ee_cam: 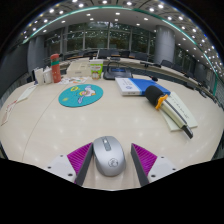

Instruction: Arrange mouse

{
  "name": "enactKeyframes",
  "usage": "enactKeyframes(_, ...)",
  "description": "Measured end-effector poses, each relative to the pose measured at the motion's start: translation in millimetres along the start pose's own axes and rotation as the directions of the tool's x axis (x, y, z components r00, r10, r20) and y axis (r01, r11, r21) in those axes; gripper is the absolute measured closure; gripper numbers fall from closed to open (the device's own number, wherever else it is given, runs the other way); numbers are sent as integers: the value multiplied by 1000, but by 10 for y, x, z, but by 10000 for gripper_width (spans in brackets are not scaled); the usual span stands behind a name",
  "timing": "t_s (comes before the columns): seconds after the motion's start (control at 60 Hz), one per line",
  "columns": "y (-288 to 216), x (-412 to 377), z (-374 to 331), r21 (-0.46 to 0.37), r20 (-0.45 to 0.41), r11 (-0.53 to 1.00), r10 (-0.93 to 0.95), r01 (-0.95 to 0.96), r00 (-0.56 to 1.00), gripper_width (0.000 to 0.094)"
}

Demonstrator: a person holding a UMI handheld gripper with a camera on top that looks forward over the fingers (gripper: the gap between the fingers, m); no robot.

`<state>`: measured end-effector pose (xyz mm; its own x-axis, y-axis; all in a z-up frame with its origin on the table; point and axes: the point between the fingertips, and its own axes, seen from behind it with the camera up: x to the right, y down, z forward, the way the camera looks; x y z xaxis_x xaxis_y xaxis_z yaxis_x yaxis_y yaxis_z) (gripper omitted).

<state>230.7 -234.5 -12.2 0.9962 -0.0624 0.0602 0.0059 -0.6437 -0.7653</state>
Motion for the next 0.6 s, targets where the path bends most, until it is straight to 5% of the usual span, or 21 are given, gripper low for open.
enactKeyframes(0.117, -17, -88, 39, 20, 45, 1000, -5, 4, 999, 403)
enactKeyframes(0.4, -28, -104, 40, 13, 25, 999, -50, 50, 998, 548)
enactKeyframes(0.6, -416, -117, -171, 52, -20, 999, 5, -4, 1000, 565)
